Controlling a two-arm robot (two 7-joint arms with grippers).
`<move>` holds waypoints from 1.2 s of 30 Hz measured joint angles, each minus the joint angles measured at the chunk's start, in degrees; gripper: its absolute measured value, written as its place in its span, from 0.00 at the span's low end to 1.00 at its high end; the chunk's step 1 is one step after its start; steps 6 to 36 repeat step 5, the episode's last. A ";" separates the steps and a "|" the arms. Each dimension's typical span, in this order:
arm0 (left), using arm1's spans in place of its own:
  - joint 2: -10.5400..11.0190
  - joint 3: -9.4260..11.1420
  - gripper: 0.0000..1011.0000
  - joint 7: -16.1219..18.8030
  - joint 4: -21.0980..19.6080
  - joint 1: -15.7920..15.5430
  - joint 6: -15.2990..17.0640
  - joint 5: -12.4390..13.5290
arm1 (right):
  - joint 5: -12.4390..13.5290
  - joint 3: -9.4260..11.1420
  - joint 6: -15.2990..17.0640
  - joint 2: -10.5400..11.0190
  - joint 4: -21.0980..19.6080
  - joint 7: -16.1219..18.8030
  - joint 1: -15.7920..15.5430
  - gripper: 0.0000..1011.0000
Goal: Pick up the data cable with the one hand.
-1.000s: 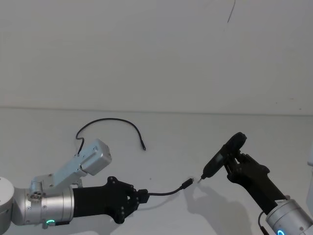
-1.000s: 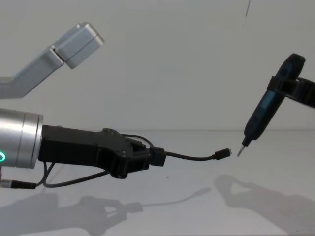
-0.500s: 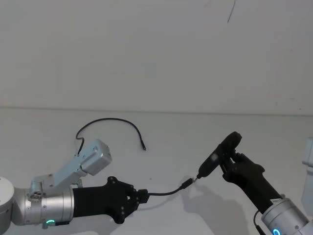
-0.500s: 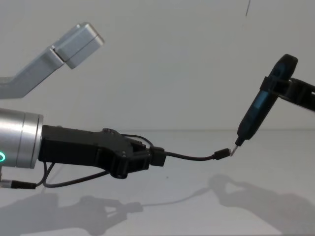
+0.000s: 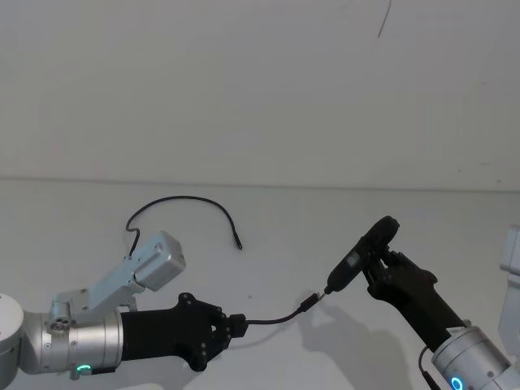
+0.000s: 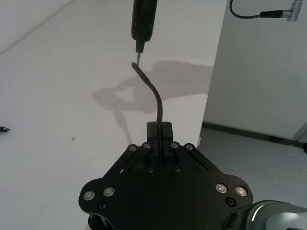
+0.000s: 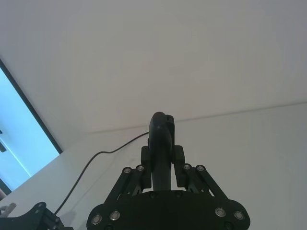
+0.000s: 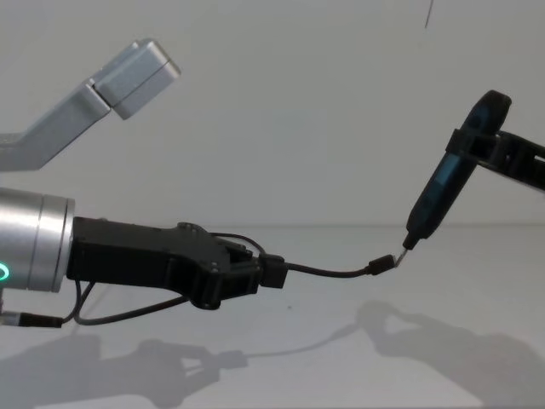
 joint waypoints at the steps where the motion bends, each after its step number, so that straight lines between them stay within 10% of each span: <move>1: 0.00 0.00 0.05 0.00 0.00 0.00 0.00 0.00 | 0.04 -0.04 -0.01 0.02 0.00 -0.06 0.04 0.27; 36: 0.00 0.00 0.05 0.00 0.00 0.00 0.00 0.00 | 0.10 -0.12 -0.01 0.04 0.00 -0.21 0.10 0.27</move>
